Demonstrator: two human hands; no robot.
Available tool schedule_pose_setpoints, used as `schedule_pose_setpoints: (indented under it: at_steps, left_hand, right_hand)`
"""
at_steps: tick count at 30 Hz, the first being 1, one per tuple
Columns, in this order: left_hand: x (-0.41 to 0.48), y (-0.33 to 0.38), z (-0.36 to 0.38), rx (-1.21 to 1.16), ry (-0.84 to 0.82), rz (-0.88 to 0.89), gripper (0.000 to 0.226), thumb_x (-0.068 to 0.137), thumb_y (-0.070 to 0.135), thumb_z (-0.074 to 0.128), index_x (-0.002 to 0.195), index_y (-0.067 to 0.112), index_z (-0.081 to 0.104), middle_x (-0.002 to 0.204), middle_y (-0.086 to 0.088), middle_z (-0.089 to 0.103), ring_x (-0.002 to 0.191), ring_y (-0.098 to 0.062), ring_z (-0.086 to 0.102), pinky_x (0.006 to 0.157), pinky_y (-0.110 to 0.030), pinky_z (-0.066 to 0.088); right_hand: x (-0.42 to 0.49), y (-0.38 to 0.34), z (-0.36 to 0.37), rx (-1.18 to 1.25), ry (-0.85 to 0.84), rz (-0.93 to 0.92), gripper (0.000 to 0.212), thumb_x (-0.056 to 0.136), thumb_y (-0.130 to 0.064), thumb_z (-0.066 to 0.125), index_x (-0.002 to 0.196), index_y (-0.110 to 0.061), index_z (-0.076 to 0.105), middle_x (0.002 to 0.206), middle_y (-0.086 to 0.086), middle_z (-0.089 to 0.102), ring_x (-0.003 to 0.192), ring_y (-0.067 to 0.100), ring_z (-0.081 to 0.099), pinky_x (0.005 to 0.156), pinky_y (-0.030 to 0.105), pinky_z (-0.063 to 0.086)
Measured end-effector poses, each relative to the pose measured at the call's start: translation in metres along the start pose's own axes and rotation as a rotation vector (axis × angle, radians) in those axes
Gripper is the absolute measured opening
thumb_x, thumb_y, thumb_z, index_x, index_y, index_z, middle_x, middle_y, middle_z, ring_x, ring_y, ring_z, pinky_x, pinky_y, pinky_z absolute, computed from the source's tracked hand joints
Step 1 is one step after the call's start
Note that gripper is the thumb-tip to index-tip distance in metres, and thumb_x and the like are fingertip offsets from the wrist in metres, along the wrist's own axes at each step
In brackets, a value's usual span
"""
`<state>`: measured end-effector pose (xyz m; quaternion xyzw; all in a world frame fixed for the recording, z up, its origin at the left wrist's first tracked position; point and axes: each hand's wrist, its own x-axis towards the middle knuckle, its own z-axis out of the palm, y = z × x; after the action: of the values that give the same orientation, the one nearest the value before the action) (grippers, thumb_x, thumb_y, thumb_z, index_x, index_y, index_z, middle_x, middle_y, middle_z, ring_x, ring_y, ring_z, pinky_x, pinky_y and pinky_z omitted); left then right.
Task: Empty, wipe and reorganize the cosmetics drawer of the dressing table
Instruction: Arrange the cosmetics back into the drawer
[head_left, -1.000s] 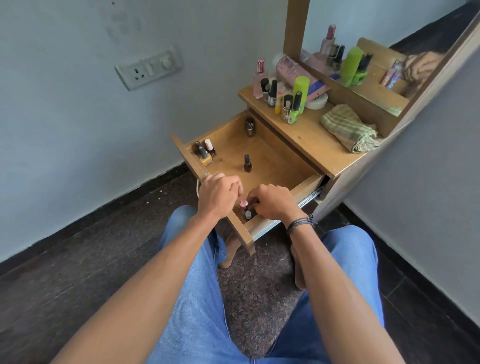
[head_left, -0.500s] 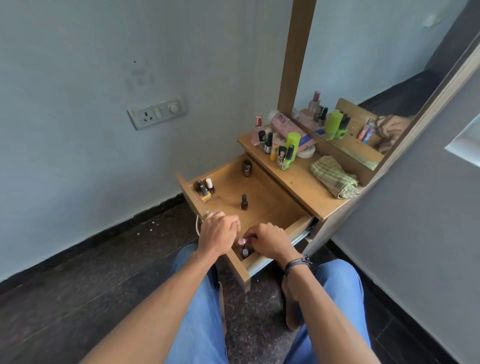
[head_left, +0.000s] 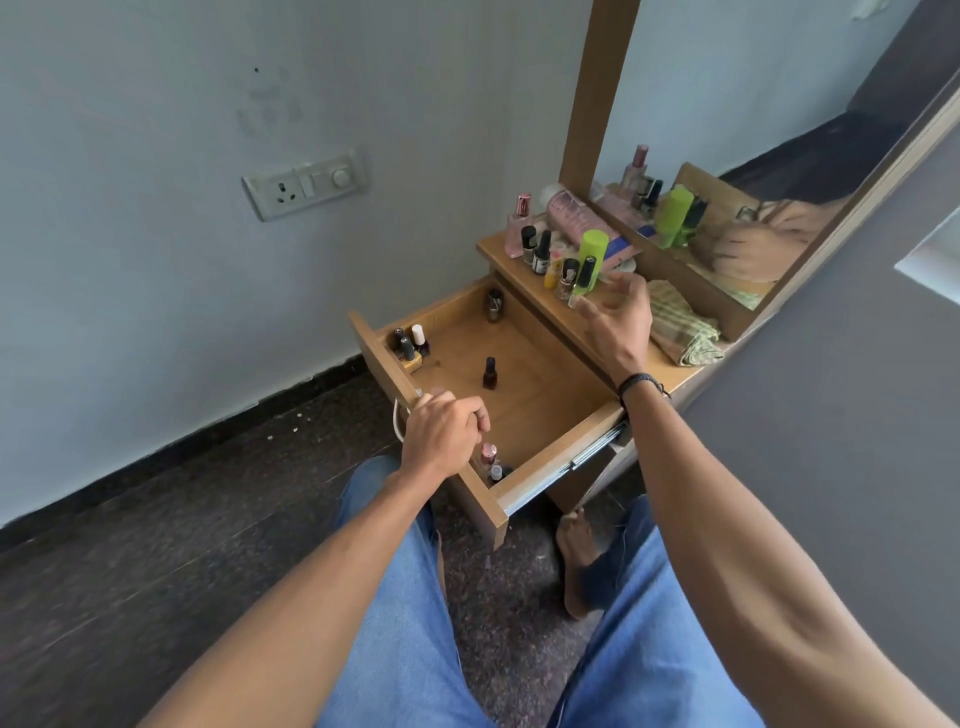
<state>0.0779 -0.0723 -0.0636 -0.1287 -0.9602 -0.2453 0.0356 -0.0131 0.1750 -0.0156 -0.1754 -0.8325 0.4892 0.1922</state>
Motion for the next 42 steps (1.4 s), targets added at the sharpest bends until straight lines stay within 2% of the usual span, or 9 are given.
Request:
schedule_pose_setpoints:
  at_steps: [7,11,16,23,25,28,34,38,42]
  left_hand:
    - [0.001,-0.004,0.004,-0.025,0.04,0.03,0.021,0.087,0.01,0.064,0.075,0.026,0.07,0.069,0.015,0.068,0.083,-0.014,0.058,0.084,-0.034,0.038]
    - [0.002,-0.004,0.007,-0.082,0.113,0.021,0.029,0.088,0.003,0.055,0.078,0.028,0.067,0.067,0.018,0.065,0.078,-0.009,0.054,0.078,-0.033,0.04]
    - [0.001,-0.003,0.005,-0.19,0.179,0.011,0.032,0.088,-0.006,0.052,0.097,0.022,0.066,0.087,0.017,0.067,0.083,-0.005,0.052,0.072,-0.025,0.032]
    - [0.003,-0.005,-0.003,-0.507,0.216,-0.096,0.051,0.089,-0.015,0.041,0.119,0.022,0.058,0.119,0.016,0.056,0.117,-0.006,0.051,0.093,-0.017,0.044]
    - [0.001,-0.004,-0.012,-0.559,0.271,-0.171,0.052,0.089,-0.016,0.041,0.125,0.019,0.057,0.124,0.022,0.05,0.119,-0.006,0.049,0.095,-0.011,0.041]
    - [-0.002,-0.007,-0.021,-0.544,0.357,-0.226,0.061,0.082,-0.021,0.042,0.13,0.015,0.056,0.132,0.009,0.054,0.126,-0.009,0.04,0.092,-0.002,0.034]
    - [-0.011,-0.016,-0.028,-0.483,0.275,-0.287,0.052,0.09,-0.006,0.055,0.136,0.02,0.053,0.13,0.015,0.046,0.132,-0.01,0.033,0.101,-0.017,0.031]
    - [-0.015,-0.021,-0.027,-0.447,0.183,-0.307,0.054,0.092,0.002,0.059,0.142,0.019,0.049,0.145,0.005,0.041,0.138,-0.012,0.029,0.105,-0.019,0.03]
    - [-0.006,-0.027,-0.034,-0.46,0.215,-0.356,0.059,0.092,0.006,0.062,0.147,0.017,0.043,0.149,0.0,0.038,0.14,-0.015,0.028,0.105,-0.019,0.024]
  right_hand:
    - [0.01,0.0,0.01,-0.053,-0.032,-0.023,0.061,0.072,-0.038,0.089,0.12,-0.026,0.054,0.116,-0.004,0.066,0.092,0.007,0.066,0.086,0.033,0.057]
    - [0.014,0.003,0.012,-0.081,-0.028,-0.015,0.057,0.073,-0.039,0.089,0.119,-0.025,0.057,0.113,-0.004,0.069,0.094,0.008,0.066,0.084,0.029,0.054]
    - [0.016,0.007,0.013,-0.096,-0.022,-0.023,0.054,0.077,-0.036,0.088,0.122,-0.022,0.062,0.114,-0.004,0.069,0.095,0.008,0.066,0.085,0.028,0.054]
    - [0.015,0.009,0.013,-0.061,-0.022,-0.003,0.047,0.079,-0.028,0.087,0.118,-0.02,0.062,0.109,-0.009,0.07,0.094,0.008,0.069,0.087,0.031,0.058]
    - [0.014,0.007,0.012,-0.056,-0.019,-0.005,0.048,0.079,-0.027,0.087,0.119,-0.02,0.061,0.106,-0.009,0.069,0.093,0.007,0.068,0.085,0.027,0.056]
    - [0.012,0.007,0.011,-0.08,-0.016,-0.027,0.052,0.078,-0.029,0.085,0.123,-0.02,0.061,0.104,-0.008,0.069,0.091,0.008,0.066,0.082,0.024,0.052]
    - [0.004,0.01,0.005,-0.097,-0.003,-0.076,0.047,0.072,-0.041,0.075,0.113,-0.018,0.07,0.105,0.001,0.07,0.089,0.018,0.068,0.085,0.038,0.058]
    - [-0.02,0.004,0.005,0.002,-0.018,-0.173,0.033,0.079,-0.027,0.078,0.108,-0.015,0.067,0.106,0.004,0.068,0.085,0.016,0.069,0.072,0.014,0.052]
    - [-0.059,0.004,0.025,0.029,-0.279,-0.316,0.03,0.087,-0.018,0.077,0.114,-0.018,0.064,0.113,0.003,0.062,0.091,0.012,0.068,0.081,0.023,0.059]
